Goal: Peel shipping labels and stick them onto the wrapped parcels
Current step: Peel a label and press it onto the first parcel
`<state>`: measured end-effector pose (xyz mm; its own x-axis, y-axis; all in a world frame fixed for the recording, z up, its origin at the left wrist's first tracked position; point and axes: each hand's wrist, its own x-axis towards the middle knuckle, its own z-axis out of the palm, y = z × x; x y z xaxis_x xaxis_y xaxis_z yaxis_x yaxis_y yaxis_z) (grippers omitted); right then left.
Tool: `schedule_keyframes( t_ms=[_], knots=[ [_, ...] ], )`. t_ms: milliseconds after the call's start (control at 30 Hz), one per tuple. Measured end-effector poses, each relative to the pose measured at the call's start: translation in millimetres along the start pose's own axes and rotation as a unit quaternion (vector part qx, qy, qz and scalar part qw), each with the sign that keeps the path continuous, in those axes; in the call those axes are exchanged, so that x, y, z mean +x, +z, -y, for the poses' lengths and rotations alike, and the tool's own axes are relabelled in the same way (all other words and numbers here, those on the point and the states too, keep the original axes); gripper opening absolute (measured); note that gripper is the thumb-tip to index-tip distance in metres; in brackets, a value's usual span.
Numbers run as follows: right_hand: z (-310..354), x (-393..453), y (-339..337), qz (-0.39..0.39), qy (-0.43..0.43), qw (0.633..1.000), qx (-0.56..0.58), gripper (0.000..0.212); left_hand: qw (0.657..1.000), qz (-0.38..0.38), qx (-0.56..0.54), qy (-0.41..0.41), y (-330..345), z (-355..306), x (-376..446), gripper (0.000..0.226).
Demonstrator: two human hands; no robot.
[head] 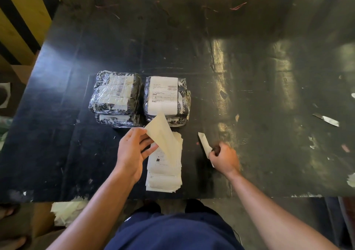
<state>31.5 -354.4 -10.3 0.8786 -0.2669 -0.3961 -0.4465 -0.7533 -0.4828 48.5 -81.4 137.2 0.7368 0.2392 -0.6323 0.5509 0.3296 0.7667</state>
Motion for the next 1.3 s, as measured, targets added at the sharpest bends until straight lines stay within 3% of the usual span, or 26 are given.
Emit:
schedule_keyframes(
  t_ms=[133,267,400,667,867,967,1033,1133,1233,1300],
  knots=[
    [9.4,-17.3,-16.1,-0.086,-0.079,0.993,0.005,0.031,1.0,0.008,-0.018,-0.004,8.3,-3.2,-1.4,0.013],
    [61.6,-46.5,-33.1,-0.16,-0.254,0.95,0.086,0.011,1.0,0.004,-0.027,-0.006,16.2,-5.2,-2.2,0.018],
    [115.8,-76.3,-37.4,-0.179,-0.368,0.91,0.065,0.02,0.999,-0.001,-0.041,-0.008,21.2,-5.6,-3.9,0.025],
    [143.8,-76.9,-23.6,-0.221,-0.409,0.885,-0.01,0.012,0.996,-0.01,-0.086,-0.018,18.1,-7.0,-5.7,0.028],
    [146.5,-70.4,-26.8,-0.183,-0.367,0.911,0.038,0.011,0.995,0.016,-0.093,-0.016,13.5,-9.2,-9.7,0.026],
    [147.2,-64.5,-38.6,-0.154,-0.286,0.933,0.158,0.012,0.994,0.036,-0.103,-0.001,8.6,-14.5,-9.2,0.038],
    [144.9,-55.2,-50.2,-0.094,-0.216,0.931,0.277,0.012,0.998,0.012,-0.064,0.026,2.9,-17.8,-3.7,0.032],
    [142.1,-44.1,-66.8,0.018,-0.104,0.89,0.443,0.008,0.997,-0.014,0.048,0.061,-5.9,-18.0,8.3,0.015],
    [139.0,-41.5,-73.7,0.101,-0.028,0.826,0.554,0.011,0.995,0.043,0.08,0.036,-9.4,-17.3,11.5,0.02],
    [137.4,-41.9,-74.6,0.126,-0.008,0.803,0.582,0.015,0.993,0.072,0.091,0.037,-9.5,-17.0,11.9,0.023]
  ],
)
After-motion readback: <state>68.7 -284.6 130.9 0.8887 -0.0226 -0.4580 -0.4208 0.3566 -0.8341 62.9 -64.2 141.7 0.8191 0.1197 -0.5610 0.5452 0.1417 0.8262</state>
